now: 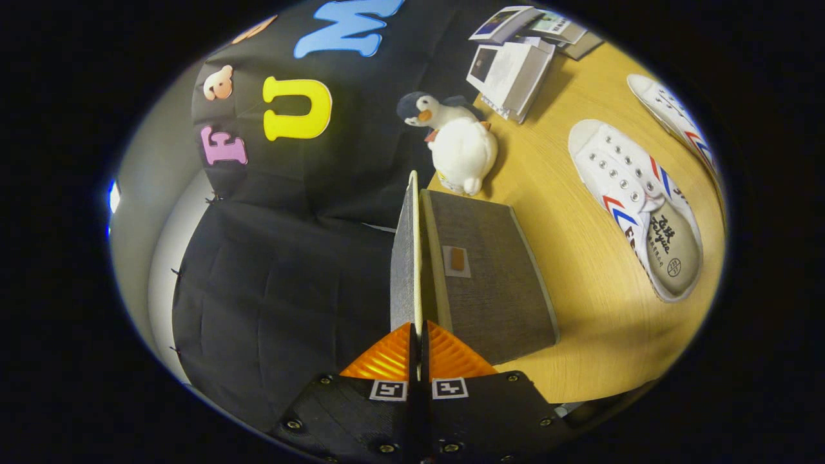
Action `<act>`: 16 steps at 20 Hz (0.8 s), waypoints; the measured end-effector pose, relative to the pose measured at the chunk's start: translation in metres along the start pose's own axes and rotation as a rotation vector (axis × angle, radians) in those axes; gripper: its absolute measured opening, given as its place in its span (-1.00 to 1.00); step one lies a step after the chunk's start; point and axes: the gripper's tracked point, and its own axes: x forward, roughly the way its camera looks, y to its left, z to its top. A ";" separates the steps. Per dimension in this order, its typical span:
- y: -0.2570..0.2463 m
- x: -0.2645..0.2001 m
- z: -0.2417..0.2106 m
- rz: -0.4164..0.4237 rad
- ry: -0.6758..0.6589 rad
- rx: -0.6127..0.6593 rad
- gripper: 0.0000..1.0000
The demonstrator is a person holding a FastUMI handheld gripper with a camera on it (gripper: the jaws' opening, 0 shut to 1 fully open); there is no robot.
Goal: Open the storage box then place both shoes into the box .Put the left shoe in first, then the right shoe, with the right side of both shoes facing outward in a uniform manner.
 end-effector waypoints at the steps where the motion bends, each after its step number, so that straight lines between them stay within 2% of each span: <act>1: 0.010 -0.001 0.001 0.004 0.002 -0.022 -1.00; 8: 0.089 0.009 -0.004 0.041 0.017 -0.153 -1.00; 16: 0.165 0.057 -0.044 0.056 0.074 -0.349 -1.00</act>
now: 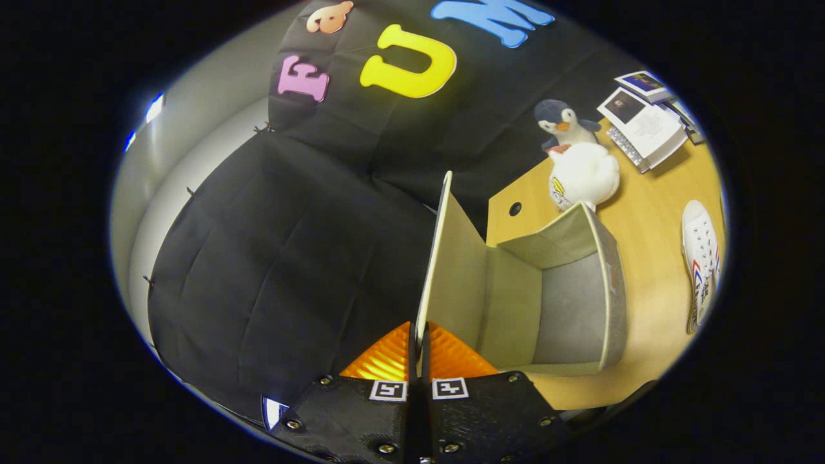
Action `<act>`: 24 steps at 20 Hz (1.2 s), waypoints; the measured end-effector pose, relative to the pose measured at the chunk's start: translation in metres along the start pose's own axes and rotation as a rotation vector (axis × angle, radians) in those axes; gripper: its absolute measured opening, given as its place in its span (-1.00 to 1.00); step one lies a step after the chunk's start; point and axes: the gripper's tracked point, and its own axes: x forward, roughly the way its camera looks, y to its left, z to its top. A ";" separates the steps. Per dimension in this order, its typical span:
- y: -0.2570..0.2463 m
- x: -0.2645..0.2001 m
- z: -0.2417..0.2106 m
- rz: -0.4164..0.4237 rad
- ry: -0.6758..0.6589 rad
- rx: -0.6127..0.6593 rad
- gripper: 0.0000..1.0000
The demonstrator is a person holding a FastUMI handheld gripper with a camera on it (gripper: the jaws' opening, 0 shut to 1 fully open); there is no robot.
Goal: Open the storage box then place both shoes into the box .Put the left shoe in first, then the right shoe, with the right side of both shoes facing outward in a uniform manner.
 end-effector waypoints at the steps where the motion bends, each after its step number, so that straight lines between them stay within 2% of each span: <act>1: 0.006 0.008 -0.004 -0.002 0.011 -0.025 -1.00; 11: 0.054 0.087 -0.060 -0.014 0.116 -0.184 -0.97; 13: 0.063 0.092 -0.062 0.013 0.115 -0.205 -0.83; 14: 0.067 0.093 -0.061 0.022 0.111 -0.221 -0.70; 17: 0.068 0.088 -0.050 0.013 0.075 -0.307 0.52; 18: 0.068 0.084 -0.043 0.004 0.048 -0.345 0.65; 20: 0.065 0.073 -0.029 -0.019 0.012 -0.412 0.71; 22: 0.056 0.062 -0.014 -0.058 -0.021 -0.484 0.95; 24: 0.047 0.042 0.004 -0.106 -0.073 -0.568 0.94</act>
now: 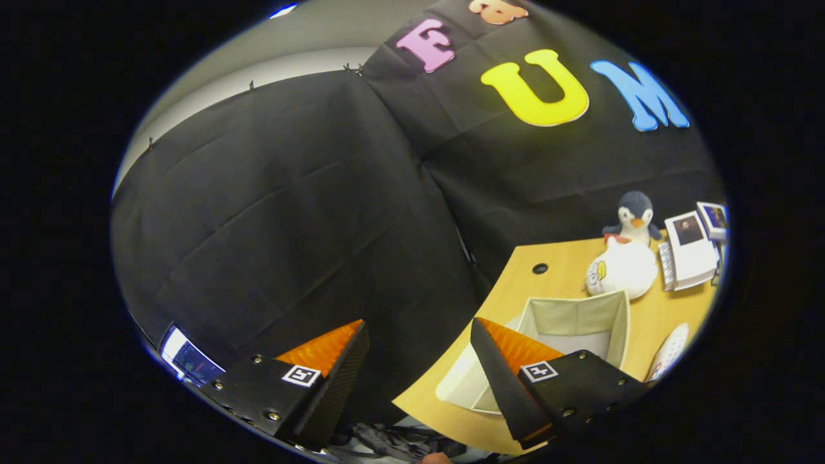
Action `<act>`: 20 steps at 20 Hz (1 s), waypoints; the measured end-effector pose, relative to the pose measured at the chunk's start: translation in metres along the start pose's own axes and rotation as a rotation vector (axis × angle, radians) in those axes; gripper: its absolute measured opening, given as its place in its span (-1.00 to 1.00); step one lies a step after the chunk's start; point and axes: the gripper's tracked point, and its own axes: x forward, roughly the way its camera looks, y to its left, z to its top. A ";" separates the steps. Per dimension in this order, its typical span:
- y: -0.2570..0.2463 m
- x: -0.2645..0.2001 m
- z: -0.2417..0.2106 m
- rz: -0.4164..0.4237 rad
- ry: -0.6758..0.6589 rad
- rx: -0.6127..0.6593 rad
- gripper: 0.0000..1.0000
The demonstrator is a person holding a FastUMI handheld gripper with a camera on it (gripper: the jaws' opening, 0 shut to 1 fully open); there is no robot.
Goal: Open the storage box then place both shoes into the box .Put the left shoe in first, then the right shoe, with the right side of both shoes facing outward in a uniform manner.
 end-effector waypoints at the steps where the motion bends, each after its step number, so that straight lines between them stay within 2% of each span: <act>1: -0.012 -0.009 0.004 -0.030 -0.018 -0.035 0.94; 5: -0.061 -0.044 0.011 -0.151 -0.056 -0.121 0.95; 14: -0.166 -0.112 0.022 -0.388 -0.104 -0.167 0.95; 20: -0.233 -0.147 0.000 -0.520 -0.065 -0.180 0.95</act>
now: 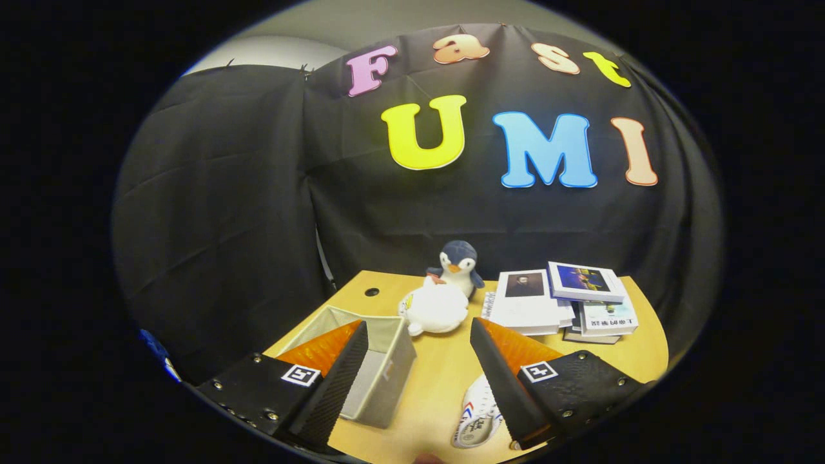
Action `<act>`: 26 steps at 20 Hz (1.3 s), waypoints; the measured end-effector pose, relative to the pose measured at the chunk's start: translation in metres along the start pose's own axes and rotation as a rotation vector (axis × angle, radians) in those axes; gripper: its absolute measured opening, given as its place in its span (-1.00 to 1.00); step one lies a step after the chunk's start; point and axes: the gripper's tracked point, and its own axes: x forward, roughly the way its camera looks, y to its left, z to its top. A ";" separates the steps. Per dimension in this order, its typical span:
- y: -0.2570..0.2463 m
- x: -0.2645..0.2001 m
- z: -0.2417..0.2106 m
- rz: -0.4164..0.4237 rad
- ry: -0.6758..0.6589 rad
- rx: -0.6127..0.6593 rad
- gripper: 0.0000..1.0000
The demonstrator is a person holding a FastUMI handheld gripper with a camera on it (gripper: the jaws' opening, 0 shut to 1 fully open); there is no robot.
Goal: Open the storage box then place both shoes into the box .Put the left shoe in first, then the right shoe, with the right side of both shoes facing outward in a uniform manner.
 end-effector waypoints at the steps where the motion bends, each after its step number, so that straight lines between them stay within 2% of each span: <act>1: -0.009 0.000 -0.009 -0.014 0.012 -0.005 0.95; 17: -0.110 0.025 -0.158 -0.139 0.307 -0.018 0.96; 26: -0.130 0.033 -0.238 -0.155 0.493 0.018 0.96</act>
